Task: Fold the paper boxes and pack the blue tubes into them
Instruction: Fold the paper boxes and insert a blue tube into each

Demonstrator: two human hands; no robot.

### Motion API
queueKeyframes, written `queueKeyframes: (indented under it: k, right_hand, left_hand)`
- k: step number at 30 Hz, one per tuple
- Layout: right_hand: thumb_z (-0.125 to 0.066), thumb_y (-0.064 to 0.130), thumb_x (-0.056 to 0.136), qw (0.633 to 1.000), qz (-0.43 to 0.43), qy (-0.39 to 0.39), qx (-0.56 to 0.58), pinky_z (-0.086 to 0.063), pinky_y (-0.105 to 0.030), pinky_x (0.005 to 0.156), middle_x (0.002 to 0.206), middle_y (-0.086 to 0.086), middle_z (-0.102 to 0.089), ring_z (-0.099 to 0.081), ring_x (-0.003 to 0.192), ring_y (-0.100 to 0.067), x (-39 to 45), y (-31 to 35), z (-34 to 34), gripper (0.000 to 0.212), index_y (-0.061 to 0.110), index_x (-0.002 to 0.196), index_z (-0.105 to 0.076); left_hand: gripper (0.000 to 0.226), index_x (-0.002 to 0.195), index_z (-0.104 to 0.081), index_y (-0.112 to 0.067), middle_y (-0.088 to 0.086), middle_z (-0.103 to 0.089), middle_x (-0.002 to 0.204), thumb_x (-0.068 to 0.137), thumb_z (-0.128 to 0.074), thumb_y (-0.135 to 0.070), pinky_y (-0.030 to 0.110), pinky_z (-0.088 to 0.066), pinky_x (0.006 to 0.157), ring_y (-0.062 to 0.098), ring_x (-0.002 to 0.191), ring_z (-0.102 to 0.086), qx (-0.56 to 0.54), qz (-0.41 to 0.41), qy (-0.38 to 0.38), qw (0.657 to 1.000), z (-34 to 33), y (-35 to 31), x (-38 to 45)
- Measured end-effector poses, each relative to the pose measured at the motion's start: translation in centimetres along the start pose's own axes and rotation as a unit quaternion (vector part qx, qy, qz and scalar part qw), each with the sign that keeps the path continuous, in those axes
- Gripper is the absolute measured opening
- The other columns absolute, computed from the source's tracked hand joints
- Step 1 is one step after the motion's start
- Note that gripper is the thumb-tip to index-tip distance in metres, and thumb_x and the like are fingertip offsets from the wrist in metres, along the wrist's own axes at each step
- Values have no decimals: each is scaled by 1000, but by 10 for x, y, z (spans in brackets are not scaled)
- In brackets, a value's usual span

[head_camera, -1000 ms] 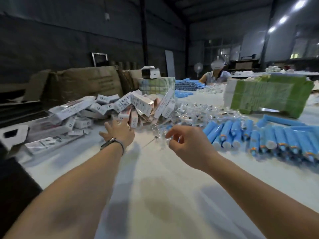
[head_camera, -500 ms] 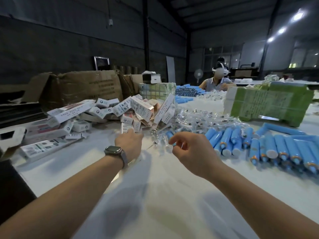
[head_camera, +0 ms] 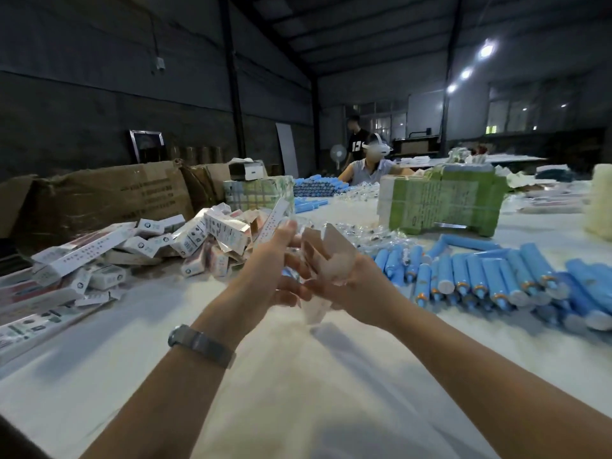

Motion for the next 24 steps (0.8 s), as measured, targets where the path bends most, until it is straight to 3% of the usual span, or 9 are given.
queueKeyframes:
  k: [3, 5, 7, 9, 11, 14, 17, 20, 24]
  right_hand:
    - [-84, 36, 70, 996, -91, 1, 27, -56, -50, 76, 87, -3, -71, -69, 82, -22, -4, -23, 16, 37, 18, 99, -68]
    - [-82, 39, 64, 994, -95, -5, 58, -57, -52, 78, 85, -4, -74, -71, 84, -23, -8, -28, 25, 36, 18, 91, -72]
    - [-78, 31, 62, 992, -92, 2, 84, -58, -51, 78, 89, -7, -74, -72, 88, -24, -11, -32, 30, 34, 18, 94, -73]
    - [-75, 24, 60, 991, -97, 17, 91, -61, -43, 74, 90, -2, -74, -71, 88, -20, -12, -34, 30, 39, 22, 99, -70]
    - [-81, 20, 61, 989, -86, 63, 103, -60, -28, 73, 93, 11, -72, -69, 89, -7, -12, -30, 23, 47, 31, 104, -66]
    - [-90, 31, 65, 986, -85, 146, -2, -47, -12, 74, 101, 25, -63, -60, 91, 5, -15, -36, 21, 58, 42, 111, -57]
    - [-83, 39, 71, 967, -166, 146, -126, -46, -16, 75, 118, 16, -53, -59, 95, -6, -19, -72, 48, 78, 45, 137, -42]
    - [-61, 35, 85, 893, -222, 137, -367, -47, -35, 92, 133, 5, -53, -53, 118, -22, -27, -106, 74, 55, 39, 138, -46]
    - [-52, 26, 89, 826, -313, 177, -434, -46, -37, 93, 130, 2, -56, -56, 119, -26, -56, -145, 74, 40, 36, 127, -58]
  left_hand:
    - [40, 77, -71, -34, -21, -60, 56, 88, -54, -69, 19, -43, 49, -5, 50, -57, 71, -97, -10, 993, -25, -3, 7]
    - [48, 95, -69, -30, -17, -66, 78, 72, -62, -72, 11, -47, 54, -9, 64, -61, 87, -157, 33, 983, -48, -3, 5]
    - [62, 108, -64, -29, -8, -57, 101, 63, -64, -72, 7, -47, 66, -11, 80, -56, 149, -189, 31, 970, -53, 0, 7]
    - [67, 112, -62, -31, -9, -53, 109, 58, -66, -71, 13, -48, 75, -10, 90, -53, 177, -200, 5, 964, -52, 3, 8]
    - [64, 112, -62, -27, -10, -63, 106, 61, -73, -65, 23, -55, 77, 0, 96, -62, 130, -207, -7, 970, -52, 6, 9]
    - [47, 105, -57, -21, -7, -73, 89, 74, -84, -43, 26, -59, 68, 9, 81, -72, 10, -214, -41, 976, -46, 8, 17]
    - [45, 101, -54, -22, -7, -71, 84, 77, -76, -54, 30, -59, 69, 8, 78, -70, -11, -184, -101, 978, -35, 17, 30]
    - [39, 101, -53, -22, -9, -70, 88, 84, -66, -55, 40, -59, 74, 7, 79, -69, 50, -202, -129, 969, -33, 24, 30]
    - [44, 102, -53, -24, -4, -69, 87, 87, -51, -65, 48, -59, 70, 14, 78, -70, 110, -253, -160, 948, -28, 24, 24]
Point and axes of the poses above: each hand's wrist, its own x-axis towards the middle knuckle, its own z-axis out of the back of the hand, y = z × x, the point moved 10 cm from there along x, towards the middle knuckle
